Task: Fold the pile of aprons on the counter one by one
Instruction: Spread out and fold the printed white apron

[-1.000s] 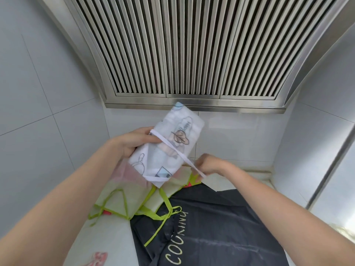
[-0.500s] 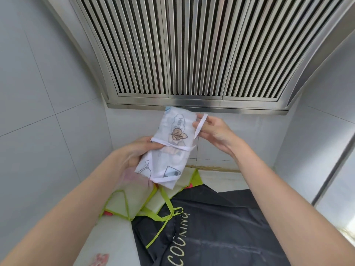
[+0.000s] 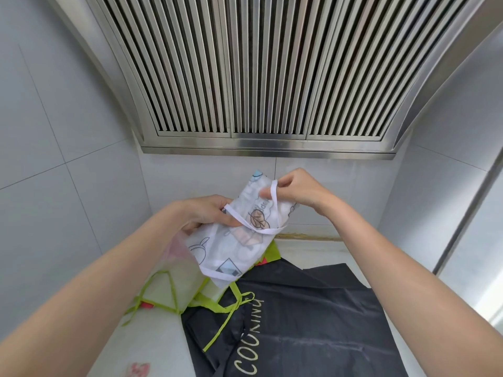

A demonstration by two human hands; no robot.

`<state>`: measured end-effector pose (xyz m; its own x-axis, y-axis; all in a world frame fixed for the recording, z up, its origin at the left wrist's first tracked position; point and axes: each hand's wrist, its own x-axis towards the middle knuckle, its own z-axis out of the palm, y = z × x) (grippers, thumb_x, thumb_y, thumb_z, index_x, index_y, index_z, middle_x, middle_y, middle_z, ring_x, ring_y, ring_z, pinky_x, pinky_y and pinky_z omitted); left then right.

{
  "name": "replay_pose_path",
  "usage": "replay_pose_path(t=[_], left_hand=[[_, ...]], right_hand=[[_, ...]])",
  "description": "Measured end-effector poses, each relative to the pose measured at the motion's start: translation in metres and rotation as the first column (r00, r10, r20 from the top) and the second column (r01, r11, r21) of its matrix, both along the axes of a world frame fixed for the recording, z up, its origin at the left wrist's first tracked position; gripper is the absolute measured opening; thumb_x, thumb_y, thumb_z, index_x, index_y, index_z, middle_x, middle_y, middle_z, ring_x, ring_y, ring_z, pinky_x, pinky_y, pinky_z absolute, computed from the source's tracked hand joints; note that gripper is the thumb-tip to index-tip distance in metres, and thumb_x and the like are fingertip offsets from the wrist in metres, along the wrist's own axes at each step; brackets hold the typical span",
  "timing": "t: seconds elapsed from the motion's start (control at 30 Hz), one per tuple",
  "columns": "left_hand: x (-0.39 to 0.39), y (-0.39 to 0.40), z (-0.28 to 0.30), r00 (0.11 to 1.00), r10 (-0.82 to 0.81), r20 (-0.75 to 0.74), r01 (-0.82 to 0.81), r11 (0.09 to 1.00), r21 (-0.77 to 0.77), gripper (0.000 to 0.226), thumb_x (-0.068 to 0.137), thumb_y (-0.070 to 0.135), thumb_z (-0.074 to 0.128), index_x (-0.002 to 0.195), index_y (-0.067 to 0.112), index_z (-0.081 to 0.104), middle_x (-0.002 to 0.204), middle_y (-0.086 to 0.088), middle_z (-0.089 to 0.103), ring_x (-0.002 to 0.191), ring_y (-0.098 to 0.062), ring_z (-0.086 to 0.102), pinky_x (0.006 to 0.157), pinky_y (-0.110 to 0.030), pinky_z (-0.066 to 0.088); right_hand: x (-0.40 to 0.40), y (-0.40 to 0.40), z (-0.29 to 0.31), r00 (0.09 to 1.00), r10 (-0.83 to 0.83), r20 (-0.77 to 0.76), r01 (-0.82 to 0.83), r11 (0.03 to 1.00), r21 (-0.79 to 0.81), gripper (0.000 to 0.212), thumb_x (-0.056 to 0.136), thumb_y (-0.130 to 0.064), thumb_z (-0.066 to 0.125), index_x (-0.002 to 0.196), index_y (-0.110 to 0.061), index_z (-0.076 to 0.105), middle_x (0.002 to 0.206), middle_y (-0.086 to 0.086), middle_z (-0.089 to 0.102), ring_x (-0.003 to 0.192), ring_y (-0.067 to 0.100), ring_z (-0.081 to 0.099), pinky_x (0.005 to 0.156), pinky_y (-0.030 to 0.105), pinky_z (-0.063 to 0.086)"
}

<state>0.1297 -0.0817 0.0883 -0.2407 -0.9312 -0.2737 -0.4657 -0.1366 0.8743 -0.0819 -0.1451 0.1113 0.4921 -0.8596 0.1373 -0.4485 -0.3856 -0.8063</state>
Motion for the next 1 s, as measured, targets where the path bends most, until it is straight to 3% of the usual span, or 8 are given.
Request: replay_pose_path(t=[0.27, 0.37, 0.53, 0.6, 0.7, 0.8, 0.9, 1.0], left_hand=[[-0.01, -0.007, -0.005, 0.995, -0.038, 0.095, 0.046, 0.995, -0.087, 0.014, 0.087, 0.011, 0.065, 0.098, 0.02, 0.065, 0.09, 0.001, 0.071, 0.081, -0.014, 0.069, 0.074, -0.029, 0.055], [-0.018, -0.008, -0.002, 0.979, -0.087, 0.185, 0.108, 0.988, -0.109, 0.014, 0.089, 0.007, 0.062, 0.101, 0.014, 0.061, 0.091, 0.002, 0.068, 0.074, -0.008, 0.067, 0.067, -0.021, 0.055], [-0.026, -0.004, -0.011, 0.98, -0.142, 0.14, 0.148, 0.988, -0.034, 0.015, 0.087, 0.006, 0.064, 0.101, 0.012, 0.06, 0.089, 0.002, 0.067, 0.073, -0.005, 0.067, 0.062, -0.016, 0.052], [-0.029, -0.006, -0.02, 0.975, -0.169, 0.142, 0.181, 0.981, -0.073, 0.035, 0.081, 0.011, 0.07, 0.114, 0.015, 0.056, 0.105, 0.003, 0.065, 0.095, -0.01, 0.064, 0.075, -0.018, 0.053], [-0.032, -0.013, -0.017, 0.989, -0.148, -0.019, 0.143, 0.977, -0.16, 0.058, 0.074, 0.015, 0.065, 0.128, 0.02, 0.047, 0.132, 0.006, 0.051, 0.123, -0.009, 0.049, 0.099, -0.023, 0.044], [-0.05, -0.011, -0.017, 0.966, -0.052, -0.253, -0.023, 0.958, -0.285, 0.022, 0.087, 0.005, 0.059, 0.108, 0.009, 0.06, 0.139, 0.004, 0.046, 0.117, -0.009, 0.052, 0.094, -0.021, 0.048], [-0.081, -0.01, -0.027, 0.884, 0.147, -0.444, -0.354, 0.83, -0.431, 0.022, 0.084, 0.005, 0.066, 0.091, 0.019, 0.051, 0.121, -0.001, 0.053, 0.1, -0.015, 0.058, 0.082, -0.022, 0.051], [-0.101, -0.015, -0.026, 0.998, 0.045, -0.047, -0.064, 0.517, -0.853, 0.025, 0.081, 0.009, 0.064, 0.093, 0.027, 0.052, 0.104, 0.008, 0.052, 0.092, -0.008, 0.052, 0.074, -0.016, 0.044]], right_hand=[[0.0, -0.004, -0.002, 0.985, -0.05, -0.165, 0.046, 0.999, -0.026, 0.017, 0.085, -0.015, 0.059, 0.083, 0.001, 0.063, 0.076, 0.007, 0.045, 0.075, 0.016, 0.041, 0.064, 0.027, 0.029], [-0.004, -0.003, -0.006, 0.997, 0.008, -0.075, -0.005, 0.999, 0.041, 0.016, 0.088, -0.005, 0.057, 0.099, 0.004, 0.064, 0.085, 0.005, 0.058, 0.082, 0.014, 0.052, 0.07, 0.026, 0.041], [-0.003, 0.01, -0.009, 0.999, -0.013, -0.041, 0.016, 0.998, 0.067, 0.02, 0.077, -0.028, 0.076, 0.074, -0.011, 0.065, 0.069, -0.001, 0.057, 0.064, 0.009, 0.052, 0.059, 0.019, 0.039], [0.001, 0.012, -0.011, 0.995, -0.014, -0.098, 0.017, 0.999, 0.036, 0.024, 0.076, -0.029, 0.077, 0.077, -0.008, 0.067, 0.072, 0.002, 0.056, 0.067, 0.012, 0.05, 0.061, 0.025, 0.038], [-0.002, 0.016, -0.007, 0.971, 0.038, -0.238, -0.042, 0.999, -0.01, 0.019, 0.08, -0.02, 0.072, 0.093, -0.007, 0.072, 0.083, 0.003, 0.06, 0.078, 0.015, 0.052, 0.068, 0.027, 0.039], [-0.017, 0.019, 0.006, 0.954, 0.067, -0.292, -0.074, 0.997, -0.014, 0.016, 0.082, -0.018, 0.068, 0.095, -0.008, 0.071, 0.087, 0.002, 0.061, 0.079, 0.013, 0.053, 0.069, 0.026, 0.039], [-0.031, 0.022, 0.013, 0.952, 0.047, -0.302, -0.044, 0.999, 0.017, 0.005, 0.081, -0.019, 0.069, 0.076, -0.02, 0.068, 0.073, -0.004, 0.058, 0.069, 0.009, 0.052, 0.061, 0.021, 0.04], [-0.041, 0.024, 0.005, 0.905, 0.067, -0.42, -0.05, 0.997, 0.052, 0.015, 0.078, -0.019, 0.071, 0.068, -0.016, 0.061, 0.064, -0.005, 0.051, 0.062, 0.01, 0.046, 0.054, 0.02, 0.034]])
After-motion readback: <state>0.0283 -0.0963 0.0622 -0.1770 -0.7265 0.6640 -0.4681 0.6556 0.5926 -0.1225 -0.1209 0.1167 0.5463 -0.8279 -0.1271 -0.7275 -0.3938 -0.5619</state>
